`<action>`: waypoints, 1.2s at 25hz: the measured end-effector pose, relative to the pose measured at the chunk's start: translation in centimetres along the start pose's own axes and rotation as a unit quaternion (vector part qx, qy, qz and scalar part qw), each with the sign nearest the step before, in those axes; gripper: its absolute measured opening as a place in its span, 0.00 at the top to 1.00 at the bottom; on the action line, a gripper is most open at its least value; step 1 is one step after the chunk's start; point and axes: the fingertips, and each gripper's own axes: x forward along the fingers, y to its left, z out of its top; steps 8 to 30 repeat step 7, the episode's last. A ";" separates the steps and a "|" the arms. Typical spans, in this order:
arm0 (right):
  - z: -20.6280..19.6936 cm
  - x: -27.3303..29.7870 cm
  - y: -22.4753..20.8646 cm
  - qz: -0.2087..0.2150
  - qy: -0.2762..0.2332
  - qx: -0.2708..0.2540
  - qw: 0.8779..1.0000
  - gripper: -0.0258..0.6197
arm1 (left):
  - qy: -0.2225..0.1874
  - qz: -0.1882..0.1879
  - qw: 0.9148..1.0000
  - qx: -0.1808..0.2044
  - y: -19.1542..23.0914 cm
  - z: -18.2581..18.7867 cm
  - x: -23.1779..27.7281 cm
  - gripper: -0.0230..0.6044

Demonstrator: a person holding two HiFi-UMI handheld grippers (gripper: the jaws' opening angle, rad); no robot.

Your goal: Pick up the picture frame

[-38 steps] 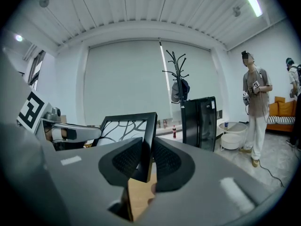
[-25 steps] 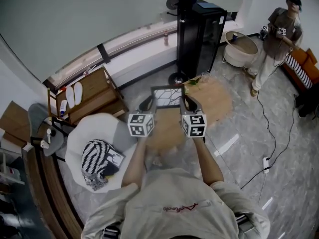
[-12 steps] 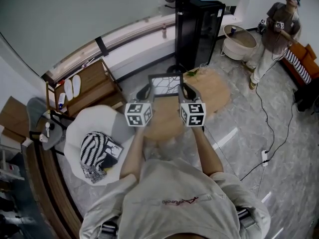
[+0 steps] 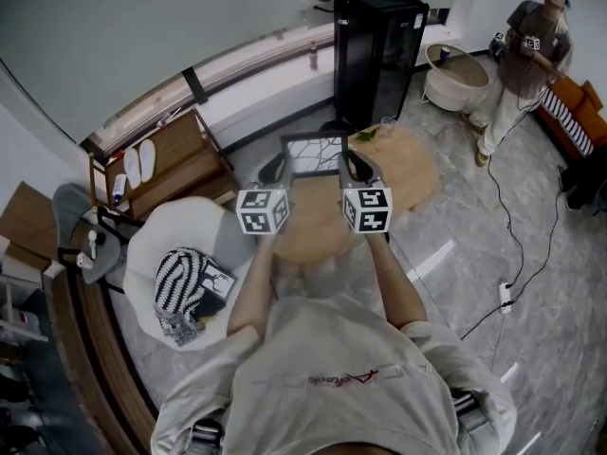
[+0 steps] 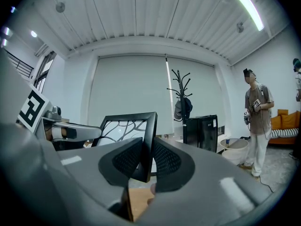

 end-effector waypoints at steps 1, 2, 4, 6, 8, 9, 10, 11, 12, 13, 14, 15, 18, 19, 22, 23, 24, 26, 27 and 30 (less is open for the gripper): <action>0.0 0.0 0.1 0.000 0.000 0.000 1.000 0.84 | 0.000 0.000 1.000 0.001 0.0 0.0 -0.1 0.84; 0.0 -0.1 0.2 0.000 0.000 -0.001 1.000 0.84 | -0.001 -0.001 1.000 0.001 0.0 0.1 -0.2 0.84; 0.2 -0.1 0.3 0.000 -0.001 -0.001 1.000 0.84 | -0.002 -0.001 1.000 0.001 0.1 0.3 -0.3 0.84; 0.4 -0.1 0.4 -0.001 -0.003 -0.001 1.000 0.84 | -0.003 -0.001 1.000 0.001 0.1 0.5 -0.4 0.84; 0.5 -0.1 0.4 -0.001 -0.003 -0.001 1.000 0.84 | -0.003 -0.001 1.000 0.001 0.1 0.5 -0.4 0.84; 0.5 -0.1 0.4 -0.001 -0.003 -0.001 1.000 0.84 | -0.003 -0.001 1.000 0.001 0.1 0.5 -0.4 0.84; 0.5 -0.1 0.4 -0.001 -0.003 -0.001 1.000 0.84 | -0.003 -0.001 1.000 0.001 0.1 0.5 -0.4 0.84; 0.5 -0.1 0.4 -0.001 -0.003 -0.001 1.000 0.84 | -0.003 -0.001 1.000 0.001 0.1 0.5 -0.4 0.84; 0.5 -0.1 0.4 -0.001 -0.003 -0.001 1.000 0.84 | -0.003 -0.001 1.000 0.001 0.1 0.5 -0.4 0.84; 0.5 -0.1 0.4 -0.001 -0.003 -0.001 1.000 0.84 | -0.003 -0.001 1.000 0.001 0.1 0.5 -0.4 0.84; 0.5 -0.1 0.4 -0.001 -0.003 -0.001 1.000 0.84 | -0.003 -0.001 1.000 0.001 0.1 0.5 -0.4 0.84; 0.5 -0.1 0.4 -0.001 -0.003 -0.001 1.000 0.84 | -0.003 -0.001 1.000 0.001 0.1 0.5 -0.4 0.84; 0.5 -0.1 0.4 -0.001 -0.003 -0.001 1.000 0.84 | -0.003 -0.001 1.000 0.001 0.1 0.5 -0.4 0.84; 0.5 -0.1 0.4 -0.001 -0.003 -0.001 1.000 0.84 | -0.003 -0.001 1.000 0.001 0.1 0.5 -0.4 0.84; 0.5 -0.1 0.4 -0.001 -0.003 -0.001 1.000 0.84 | -0.003 -0.001 1.000 0.001 0.1 0.5 -0.4 0.84; 0.5 -0.1 0.4 -0.001 -0.003 -0.001 1.000 0.84 | -0.003 -0.001 1.000 0.001 0.1 0.5 -0.4 0.84; 0.5 -0.1 0.4 -0.001 -0.003 -0.001 1.000 0.84 | -0.003 -0.001 1.000 0.001 0.1 0.5 -0.4 0.84; 0.5 -0.1 0.4 -0.001 -0.003 -0.001 1.000 0.84 | -0.003 -0.001 1.000 0.001 0.1 0.5 -0.4 0.84; 0.5 -0.1 0.4 -0.001 -0.003 -0.001 1.000 0.84 | -0.003 -0.001 1.000 0.001 0.1 0.5 -0.4 0.84; 0.5 -0.1 0.4 -0.001 -0.003 -0.001 1.000 0.84 | -0.003 -0.001 1.000 0.001 0.1 0.5 -0.4 0.84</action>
